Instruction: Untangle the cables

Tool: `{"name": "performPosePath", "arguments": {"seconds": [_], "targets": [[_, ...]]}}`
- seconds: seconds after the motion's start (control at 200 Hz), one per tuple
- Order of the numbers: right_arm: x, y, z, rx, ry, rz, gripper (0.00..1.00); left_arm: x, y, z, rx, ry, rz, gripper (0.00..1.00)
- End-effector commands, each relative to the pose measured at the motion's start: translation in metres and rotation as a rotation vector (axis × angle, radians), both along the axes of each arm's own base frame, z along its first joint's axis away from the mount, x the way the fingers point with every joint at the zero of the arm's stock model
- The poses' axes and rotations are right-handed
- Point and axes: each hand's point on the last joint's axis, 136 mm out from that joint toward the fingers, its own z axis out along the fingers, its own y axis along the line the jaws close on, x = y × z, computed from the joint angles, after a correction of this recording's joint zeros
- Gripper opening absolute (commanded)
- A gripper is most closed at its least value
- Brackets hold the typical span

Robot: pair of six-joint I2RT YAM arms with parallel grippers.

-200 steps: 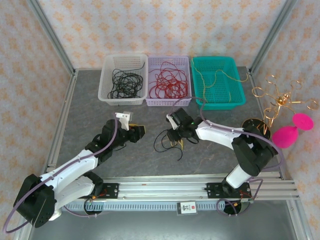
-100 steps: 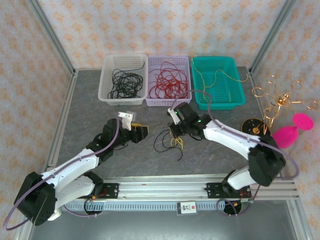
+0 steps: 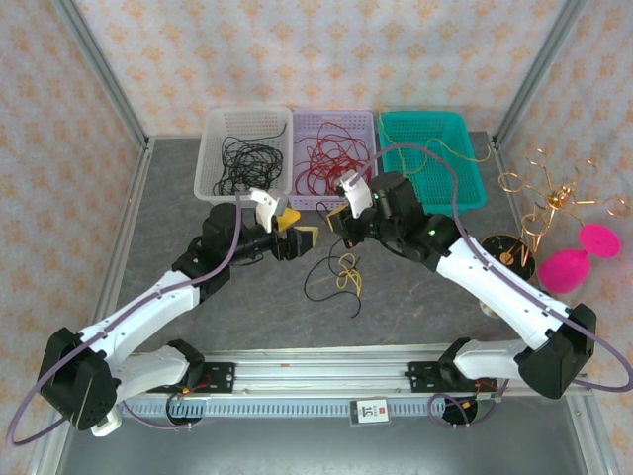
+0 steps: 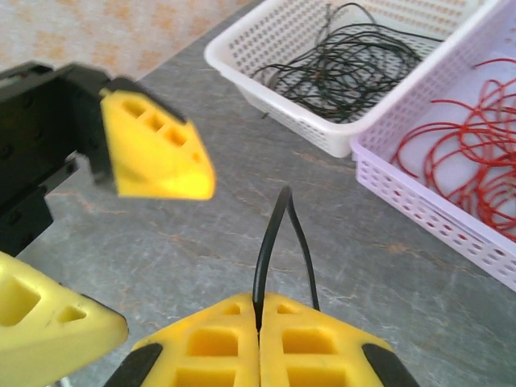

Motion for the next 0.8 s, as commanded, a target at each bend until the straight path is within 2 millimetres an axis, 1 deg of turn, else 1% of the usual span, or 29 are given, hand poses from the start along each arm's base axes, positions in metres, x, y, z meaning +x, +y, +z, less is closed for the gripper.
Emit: {"name": "performPosePath", "arguments": {"seconds": [0.0,0.095,0.185,0.31,0.39,0.46,0.611,0.661,0.721,0.791], "targets": [[-0.003,0.004,0.011,0.058,0.031,0.102,0.06,0.014,-0.004,0.002,0.065,-0.043,-0.024,0.8],[-0.005,0.006,0.017,0.094,0.045,0.143,0.06,0.023,-0.012,-0.007,0.1,-0.012,-0.05,0.8],[-0.006,0.007,0.024,0.124,0.043,0.158,0.07,0.029,-0.016,-0.013,0.114,-0.006,-0.057,0.75],[-0.01,0.007,0.026,0.14,0.051,0.176,0.07,0.037,-0.016,-0.012,0.118,-0.018,-0.041,0.74],[-0.01,0.005,0.026,0.134,0.05,0.169,0.07,0.046,-0.012,-0.009,0.099,-0.004,-0.007,0.74],[-0.011,0.005,0.026,0.135,0.05,0.17,0.07,0.054,-0.011,-0.011,0.087,0.014,0.01,0.74],[-0.017,0.006,0.03,0.157,0.052,0.193,0.07,0.062,-0.014,-0.007,0.037,0.022,0.008,0.69],[-0.017,0.004,0.03,0.155,0.047,0.185,0.07,0.062,-0.017,-0.004,0.019,0.018,-0.02,0.64],[-0.017,0.003,0.032,0.151,0.035,0.178,0.07,0.063,-0.022,-0.004,0.015,0.02,-0.046,0.53],[-0.017,0.001,0.035,0.152,0.026,0.174,0.07,0.063,-0.025,-0.001,0.01,0.009,-0.066,0.32]]}}
